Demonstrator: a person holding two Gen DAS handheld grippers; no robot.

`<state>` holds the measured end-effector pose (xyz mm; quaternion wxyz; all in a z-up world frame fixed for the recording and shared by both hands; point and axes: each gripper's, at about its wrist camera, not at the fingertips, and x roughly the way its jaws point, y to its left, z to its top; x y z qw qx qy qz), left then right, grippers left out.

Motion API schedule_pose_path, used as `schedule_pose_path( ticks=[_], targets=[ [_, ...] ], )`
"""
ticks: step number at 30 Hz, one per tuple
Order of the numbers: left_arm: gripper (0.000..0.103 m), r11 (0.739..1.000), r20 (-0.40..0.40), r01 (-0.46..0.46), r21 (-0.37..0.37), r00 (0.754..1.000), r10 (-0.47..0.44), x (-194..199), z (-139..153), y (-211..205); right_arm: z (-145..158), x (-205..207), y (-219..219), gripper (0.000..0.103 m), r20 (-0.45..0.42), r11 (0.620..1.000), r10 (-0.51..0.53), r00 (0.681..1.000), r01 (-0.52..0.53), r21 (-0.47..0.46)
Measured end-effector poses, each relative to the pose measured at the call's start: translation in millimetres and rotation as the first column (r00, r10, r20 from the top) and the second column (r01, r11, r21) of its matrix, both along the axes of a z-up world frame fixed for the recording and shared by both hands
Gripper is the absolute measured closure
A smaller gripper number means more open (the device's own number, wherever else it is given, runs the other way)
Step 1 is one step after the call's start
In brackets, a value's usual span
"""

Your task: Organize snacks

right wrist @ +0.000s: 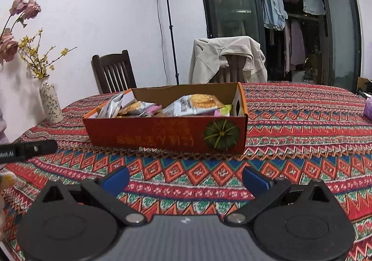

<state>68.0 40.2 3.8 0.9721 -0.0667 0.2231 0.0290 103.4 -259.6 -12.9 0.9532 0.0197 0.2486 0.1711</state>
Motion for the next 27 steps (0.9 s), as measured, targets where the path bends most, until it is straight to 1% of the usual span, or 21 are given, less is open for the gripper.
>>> schedule_pose_path(
  ticks=[5, 14, 27],
  targets=[
    [0.000, 1.000, 0.004, 0.022, -0.006, 1.000, -0.022, -8, -4, -3, -3, -6, 2, 0.000, -0.004, 1.000, 0.007, 1.000, -0.007, 0.001],
    [0.000, 0.999, -0.004, 0.039, -0.015, 0.999, -0.039, -11, -8, -7, -4, -11, 1, 0.000, -0.004, 1.000, 0.005, 1.000, -0.005, 0.000],
    [0.000, 0.999, -0.013, 0.044, -0.014, 0.999, -0.045, -13, -12, -11, -5, -12, 1, 0.000, -0.007, 1.000, 0.006, 1.000, -0.006, 0.000]
  ],
)
